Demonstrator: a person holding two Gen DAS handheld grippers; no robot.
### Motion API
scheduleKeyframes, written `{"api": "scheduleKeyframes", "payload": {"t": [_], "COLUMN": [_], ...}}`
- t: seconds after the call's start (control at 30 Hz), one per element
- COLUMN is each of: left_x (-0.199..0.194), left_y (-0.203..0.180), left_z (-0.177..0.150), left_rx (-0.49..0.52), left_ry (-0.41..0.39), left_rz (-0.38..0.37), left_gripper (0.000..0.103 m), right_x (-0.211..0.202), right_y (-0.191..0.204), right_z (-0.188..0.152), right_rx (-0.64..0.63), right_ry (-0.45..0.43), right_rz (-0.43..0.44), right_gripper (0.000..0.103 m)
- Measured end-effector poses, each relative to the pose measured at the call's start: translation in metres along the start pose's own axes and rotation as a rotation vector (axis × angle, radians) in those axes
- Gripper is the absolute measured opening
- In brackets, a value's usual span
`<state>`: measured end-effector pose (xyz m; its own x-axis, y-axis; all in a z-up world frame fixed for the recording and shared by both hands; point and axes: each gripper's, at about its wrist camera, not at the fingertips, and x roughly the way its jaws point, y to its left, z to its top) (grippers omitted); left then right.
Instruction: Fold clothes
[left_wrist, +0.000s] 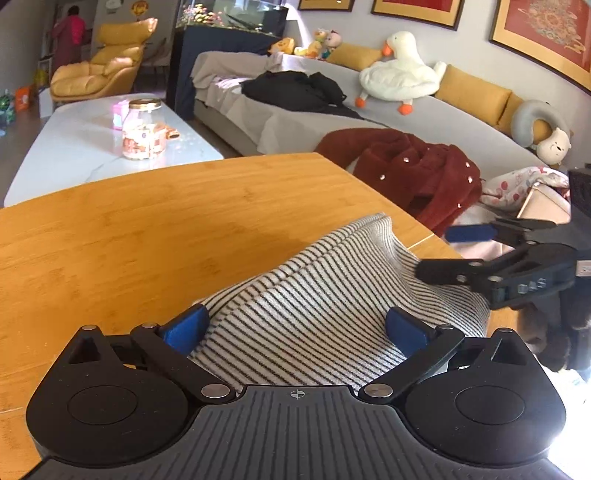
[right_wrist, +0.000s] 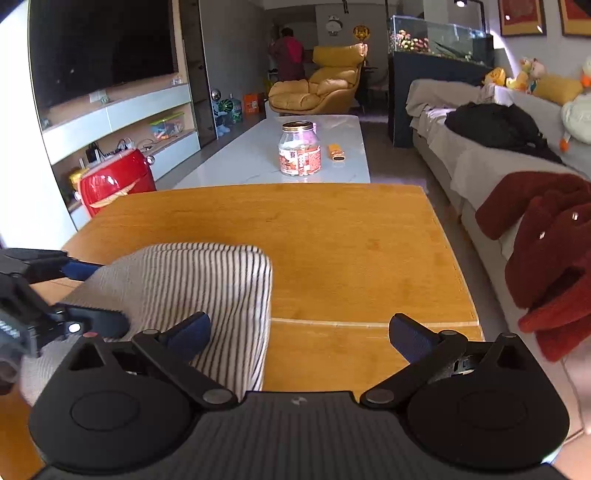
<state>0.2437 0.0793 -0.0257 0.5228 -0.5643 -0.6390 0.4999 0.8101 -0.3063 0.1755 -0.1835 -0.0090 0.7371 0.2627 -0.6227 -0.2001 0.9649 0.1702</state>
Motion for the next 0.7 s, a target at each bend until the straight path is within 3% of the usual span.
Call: {"api": "scheduleKeyframes", "payload": {"t": [0.2,0.27,0.33,0.43,0.57,0.7], "left_x": [-0.001,-0.001,0.0,0.001,0.0,-0.006], "left_y": [0.018,0.023,0.025,0.026,0.029,0.025], "left_z": [0.004,0.005,0.005,0.004,0.001,-0.007], "left_rx": [-0.09,-0.114,-0.108,-0.099,-0.117,-0.123], "left_ry": [0.022,0.029,0.031,0.034,0.029,0.024], "left_rz": [-0.017,-0.021,-0.022,-0.022,-0.011,0.003], "left_gripper": [0.103,0.103,0.103,0.103,0.103,0.103], "right_x": [-0.025,-0.023,-0.015,-0.003,0.01,0.016], "right_y": [-0.01,-0.006,0.0,0.008,0.006,0.011], "right_z": [-0.037,-0.047,-0.054,-0.05,-0.038,-0.02], "right_rx": [0.19,0.244,0.284,0.294,0.315,0.256], "right_ry": [0.123,0.184,0.223,0.212,0.217,0.177], "right_rz": [0.242,0.336,0.405,0.398,0.393,0.316], "right_gripper": [0.099,0.083,0.075,0.061,0.06,0.061]}}
